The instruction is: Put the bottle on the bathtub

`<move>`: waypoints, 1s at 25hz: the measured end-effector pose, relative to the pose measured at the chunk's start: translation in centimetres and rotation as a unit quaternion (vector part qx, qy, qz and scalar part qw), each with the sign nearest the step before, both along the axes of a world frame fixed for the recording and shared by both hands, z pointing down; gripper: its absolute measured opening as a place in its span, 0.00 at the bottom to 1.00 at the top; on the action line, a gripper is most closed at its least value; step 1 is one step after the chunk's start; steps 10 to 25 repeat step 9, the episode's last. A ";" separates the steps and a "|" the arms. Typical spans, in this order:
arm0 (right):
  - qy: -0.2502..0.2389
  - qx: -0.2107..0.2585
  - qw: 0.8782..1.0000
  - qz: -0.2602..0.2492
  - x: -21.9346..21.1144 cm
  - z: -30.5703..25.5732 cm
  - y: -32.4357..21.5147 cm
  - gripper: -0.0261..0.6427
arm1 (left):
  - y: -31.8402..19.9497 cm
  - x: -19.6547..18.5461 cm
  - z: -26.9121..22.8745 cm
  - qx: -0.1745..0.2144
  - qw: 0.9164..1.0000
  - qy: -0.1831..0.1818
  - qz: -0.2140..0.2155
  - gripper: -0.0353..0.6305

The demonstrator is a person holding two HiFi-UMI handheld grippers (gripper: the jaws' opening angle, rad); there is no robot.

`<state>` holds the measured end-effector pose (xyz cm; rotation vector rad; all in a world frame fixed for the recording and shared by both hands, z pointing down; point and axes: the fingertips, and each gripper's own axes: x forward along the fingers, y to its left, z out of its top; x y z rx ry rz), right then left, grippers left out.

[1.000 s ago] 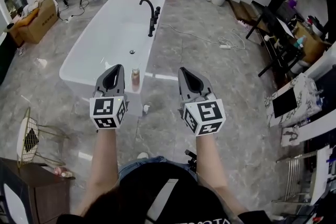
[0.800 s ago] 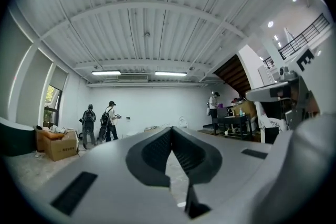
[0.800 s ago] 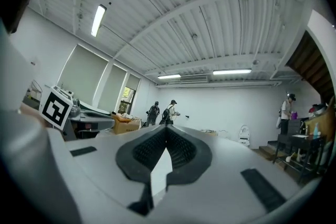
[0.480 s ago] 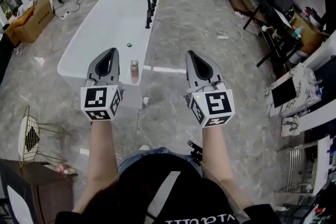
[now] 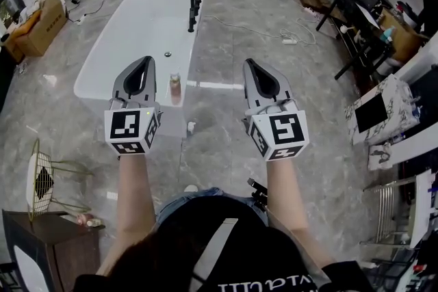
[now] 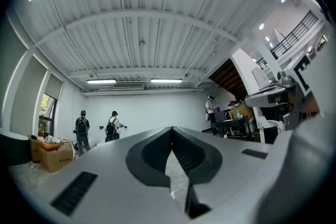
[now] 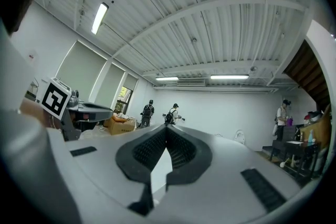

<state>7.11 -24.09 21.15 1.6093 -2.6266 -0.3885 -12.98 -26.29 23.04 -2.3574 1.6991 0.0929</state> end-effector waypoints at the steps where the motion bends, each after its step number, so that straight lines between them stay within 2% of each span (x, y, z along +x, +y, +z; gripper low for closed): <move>1: 0.000 -0.001 1.000 0.001 0.0 0.1 -0.1 0.06 | -0.1 0.0 0.0 0.000 1.000 -0.003 0.000 0.07; 9: 0.001 0.003 1.000 0.006 0.0 0.2 -1.2 0.06 | -1.3 0.4 0.2 0.000 1.000 -0.021 0.006 0.07; 25: 0.001 0.003 1.000 0.006 0.0 0.2 -1.2 0.06 | -1.3 0.4 0.2 0.000 1.000 -0.021 0.006 0.07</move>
